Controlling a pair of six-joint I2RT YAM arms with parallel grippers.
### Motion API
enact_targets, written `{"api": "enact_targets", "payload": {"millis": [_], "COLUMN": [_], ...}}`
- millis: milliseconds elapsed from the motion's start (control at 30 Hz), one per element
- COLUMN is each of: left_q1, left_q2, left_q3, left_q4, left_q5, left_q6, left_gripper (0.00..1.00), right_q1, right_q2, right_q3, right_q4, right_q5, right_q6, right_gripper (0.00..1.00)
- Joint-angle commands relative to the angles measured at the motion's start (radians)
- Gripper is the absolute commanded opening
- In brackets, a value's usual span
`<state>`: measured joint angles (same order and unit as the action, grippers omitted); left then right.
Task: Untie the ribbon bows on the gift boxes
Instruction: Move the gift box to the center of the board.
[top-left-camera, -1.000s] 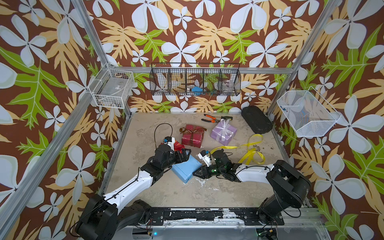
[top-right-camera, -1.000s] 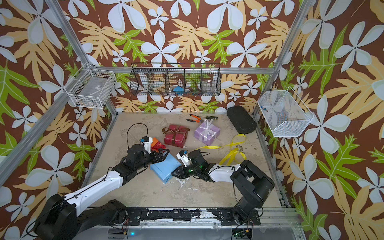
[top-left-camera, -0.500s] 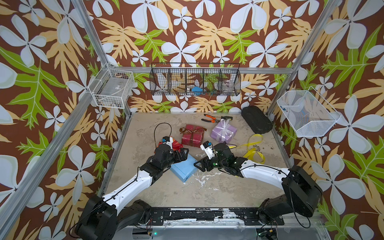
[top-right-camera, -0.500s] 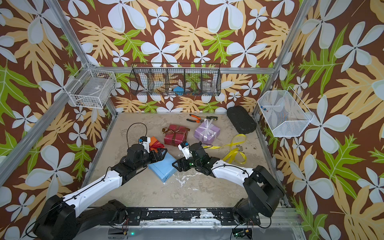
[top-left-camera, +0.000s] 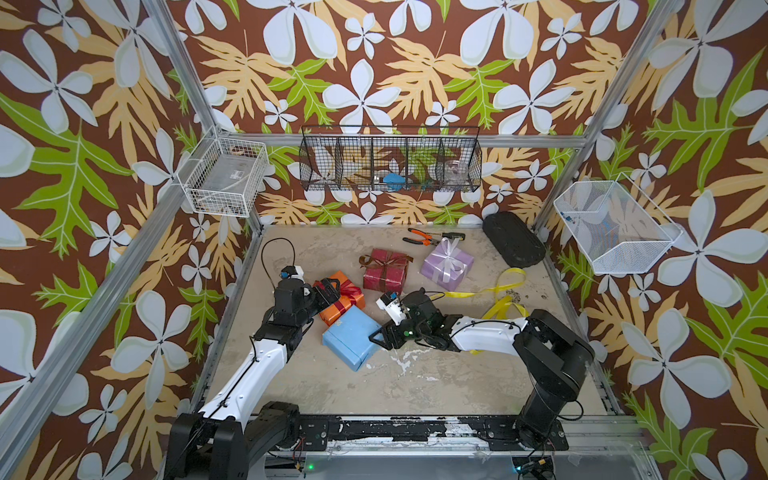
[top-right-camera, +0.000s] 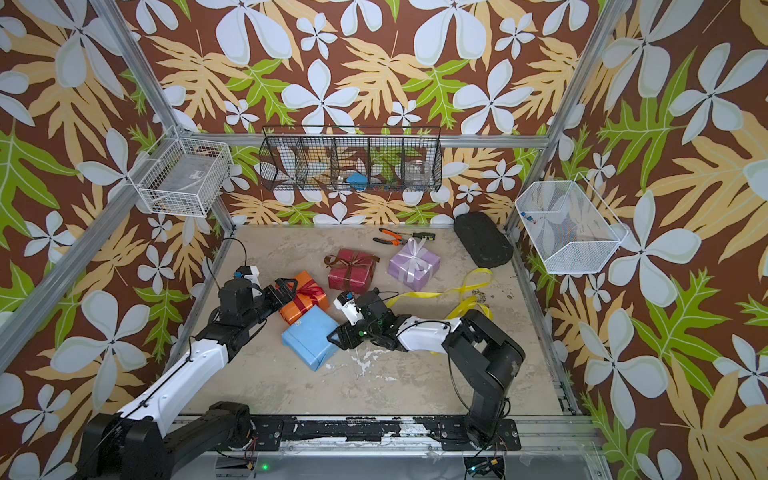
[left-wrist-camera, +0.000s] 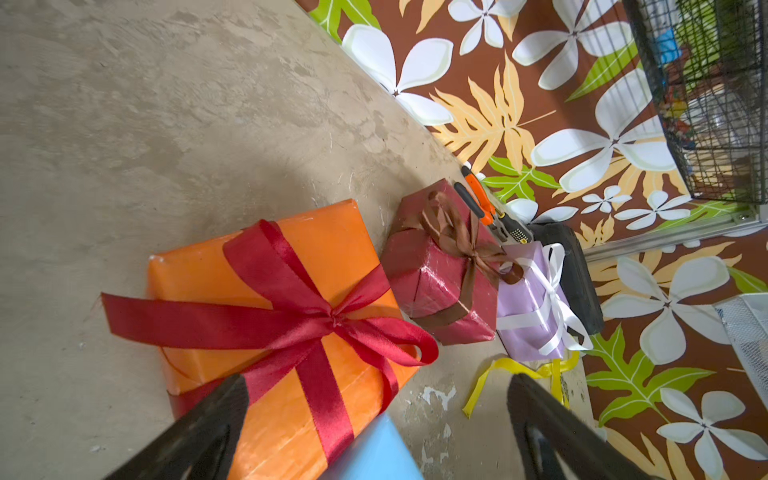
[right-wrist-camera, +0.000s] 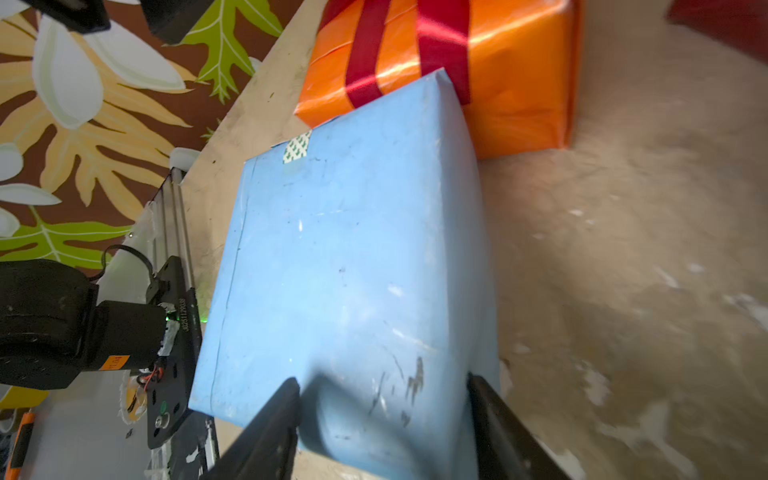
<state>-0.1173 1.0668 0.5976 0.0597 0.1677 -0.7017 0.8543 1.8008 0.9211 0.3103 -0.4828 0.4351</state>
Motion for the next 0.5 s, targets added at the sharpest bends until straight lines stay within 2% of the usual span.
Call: {"api": "enact_targets", "payload": {"millis": [0, 133, 267, 467], "left_q1": [0.022, 0.036, 0.041, 0.049], "left_q2": [0.005, 0.030, 0.052, 0.087], "left_q3": [0.024, 0.042, 0.045, 0.043], "left_q4": [-0.015, -0.006, 0.015, 0.034], "left_q5": [0.032, 0.032, 0.026, 0.001], "left_q6": [0.025, 0.016, 0.007, 0.010], "left_gripper": [1.00, 1.00, 1.00, 1.00], "right_q1": [0.046, 0.110, 0.135, 0.087], "right_q2": [0.065, 0.155, 0.206, 0.081], "right_q3": [0.068, 0.197, 0.309, 0.279], "right_q4": [0.064, 0.051, 0.019, -0.078], "right_q5": [-0.047, -0.036, -0.018, 0.078], "right_q6": [0.052, 0.082, 0.097, 0.029], "right_gripper": [0.60, 0.59, 0.66, 0.75]}}
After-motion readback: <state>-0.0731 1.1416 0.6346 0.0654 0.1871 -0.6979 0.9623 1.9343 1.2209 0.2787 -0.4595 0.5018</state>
